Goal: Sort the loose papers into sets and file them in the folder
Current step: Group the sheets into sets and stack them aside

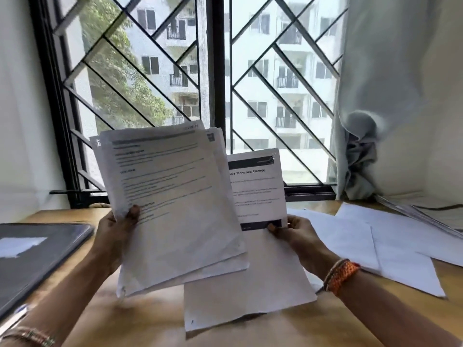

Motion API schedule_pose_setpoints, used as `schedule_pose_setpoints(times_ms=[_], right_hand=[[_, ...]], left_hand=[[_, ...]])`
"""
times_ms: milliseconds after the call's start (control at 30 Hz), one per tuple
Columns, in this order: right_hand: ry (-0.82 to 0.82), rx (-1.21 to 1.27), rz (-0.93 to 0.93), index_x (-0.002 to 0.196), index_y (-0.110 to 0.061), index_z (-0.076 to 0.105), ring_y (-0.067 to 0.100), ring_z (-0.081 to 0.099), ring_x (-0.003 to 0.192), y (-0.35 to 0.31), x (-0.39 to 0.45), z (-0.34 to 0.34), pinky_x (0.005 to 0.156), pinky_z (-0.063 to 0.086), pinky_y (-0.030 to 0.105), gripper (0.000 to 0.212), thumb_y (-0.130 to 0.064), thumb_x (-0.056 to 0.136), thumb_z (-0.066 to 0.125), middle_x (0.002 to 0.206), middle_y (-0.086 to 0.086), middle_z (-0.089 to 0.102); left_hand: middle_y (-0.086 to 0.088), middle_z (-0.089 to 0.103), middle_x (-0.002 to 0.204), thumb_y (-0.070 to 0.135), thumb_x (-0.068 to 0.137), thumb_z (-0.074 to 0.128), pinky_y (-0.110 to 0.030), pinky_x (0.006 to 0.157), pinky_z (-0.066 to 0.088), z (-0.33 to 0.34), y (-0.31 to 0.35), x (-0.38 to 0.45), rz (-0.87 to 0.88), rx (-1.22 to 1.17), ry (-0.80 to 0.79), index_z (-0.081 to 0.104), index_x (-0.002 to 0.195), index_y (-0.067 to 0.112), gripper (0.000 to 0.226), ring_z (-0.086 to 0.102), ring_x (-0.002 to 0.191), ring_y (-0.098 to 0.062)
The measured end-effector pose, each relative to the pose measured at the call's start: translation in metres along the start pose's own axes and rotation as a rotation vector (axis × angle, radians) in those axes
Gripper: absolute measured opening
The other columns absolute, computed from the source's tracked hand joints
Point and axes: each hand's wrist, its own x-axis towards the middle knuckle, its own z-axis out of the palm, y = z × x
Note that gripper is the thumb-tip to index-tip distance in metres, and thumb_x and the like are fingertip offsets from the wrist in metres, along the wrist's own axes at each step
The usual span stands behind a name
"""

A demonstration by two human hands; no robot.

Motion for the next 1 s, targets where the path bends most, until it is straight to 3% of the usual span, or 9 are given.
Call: schedule_pose_setpoints(times_ms=[367, 433, 533, 633, 700, 800, 833, 900, 1000], right_hand=[[0.013, -0.06, 0.027, 0.092, -0.01, 0.071, 0.021, 0.071, 0.074, 0.003, 0.003, -0.003, 0.063, 0.057, 0.032, 0.012, -0.002, 0.084, 0.068, 0.084, 0.008, 0.074], [0.15, -0.24, -0.088, 0.089, -0.016, 0.071, 0.02, 0.069, 0.079, 0.0, 0.007, -0.009, 0.068, 0.057, 0.033, 0.013, -0.004, 0.084, 0.069, 0.087, 0.005, 0.073], [0.494, -0.579, -0.446, 0.083, -0.015, 0.073, 0.017, 0.063, 0.074, -0.017, 0.014, -0.03, 0.065, 0.048, 0.028, 0.014, -0.003, 0.083, 0.067, 0.075, -0.003, 0.067], [0.601, -0.512, -0.483, 0.068, -0.021, 0.071, 0.026, 0.066, 0.072, -0.022, 0.026, -0.057, 0.067, 0.054, 0.039, 0.023, -0.003, 0.082, 0.067, 0.069, 0.0, 0.067], [0.565, -0.358, -0.33, 0.063, -0.022, 0.071, 0.033, 0.067, 0.073, -0.019, 0.03, -0.067, 0.064, 0.058, 0.045, 0.027, -0.003, 0.082, 0.066, 0.069, 0.002, 0.068], [0.271, -0.176, -0.053, 0.07, -0.007, 0.063, 0.025, 0.06, 0.059, -0.02, 0.022, -0.07, 0.045, 0.052, 0.027, 0.027, 0.012, 0.086, 0.052, 0.068, 0.011, 0.06], [0.144, -0.149, 0.012, 0.071, -0.003, 0.061, 0.022, 0.058, 0.054, -0.022, 0.017, -0.069, 0.045, 0.05, 0.024, 0.027, 0.015, 0.085, 0.047, 0.069, 0.013, 0.058], [-0.014, -0.192, 0.075, 0.073, -0.003, 0.065, 0.021, 0.061, 0.059, -0.02, 0.011, -0.067, 0.057, 0.052, 0.028, 0.028, 0.015, 0.085, 0.048, 0.077, 0.017, 0.063], [-0.03, -0.436, 0.072, 0.098, -0.004, 0.066, 0.029, 0.067, 0.091, -0.013, 0.003, -0.047, 0.086, 0.053, 0.04, 0.021, 0.009, 0.085, 0.055, 0.102, 0.018, 0.069]], left_hand=[[0.01, 0.072, 0.07, 0.009, 0.095, 0.05, -0.022, 0.054, 0.057, -0.002, 0.0, 0.0, 0.005, -0.042, -0.075, 0.061, 0.09, 0.017, 0.015, 0.068, 0.06, -0.005], [0.013, 0.071, 0.065, 0.009, 0.095, 0.05, -0.019, 0.051, 0.055, -0.001, -0.001, -0.001, 0.021, -0.027, -0.04, 0.06, 0.088, 0.018, 0.015, 0.066, 0.056, -0.001], [0.01, 0.07, 0.068, 0.008, 0.095, 0.051, -0.014, 0.047, 0.052, 0.0, 0.0, -0.001, 0.034, 0.01, 0.024, 0.058, 0.086, 0.02, 0.017, 0.064, 0.056, -0.002], [0.008, 0.069, 0.071, 0.007, 0.096, 0.051, -0.014, 0.046, 0.051, -0.002, -0.003, 0.001, 0.007, 0.02, 0.04, 0.059, 0.085, 0.019, 0.018, 0.064, 0.054, -0.003], [0.005, 0.068, 0.073, 0.007, 0.096, 0.05, -0.015, 0.046, 0.052, -0.002, -0.005, 0.001, -0.015, 0.026, 0.022, 0.059, 0.086, 0.018, 0.017, 0.064, 0.056, -0.006], [0.004, 0.07, 0.078, 0.01, 0.096, 0.05, -0.018, 0.052, 0.055, -0.002, -0.004, -0.001, -0.045, -0.006, -0.033, 0.06, 0.09, 0.017, 0.014, 0.066, 0.064, -0.01], [0.002, 0.069, 0.084, 0.011, 0.096, 0.05, -0.018, 0.054, 0.056, -0.002, -0.003, -0.001, -0.057, -0.016, -0.053, 0.06, 0.091, 0.017, 0.013, 0.065, 0.072, -0.014], [0.002, 0.07, 0.087, 0.014, 0.097, 0.049, -0.02, 0.057, 0.057, -0.002, 0.001, -0.001, -0.075, -0.062, -0.093, 0.061, 0.095, 0.018, 0.013, 0.066, 0.076, -0.016], [0.009, 0.073, 0.078, 0.013, 0.097, 0.045, -0.021, 0.059, 0.058, -0.002, 0.006, -0.004, -0.117, -0.096, -0.18, 0.07, 0.088, 0.017, 0.027, 0.069, 0.069, -0.006]])
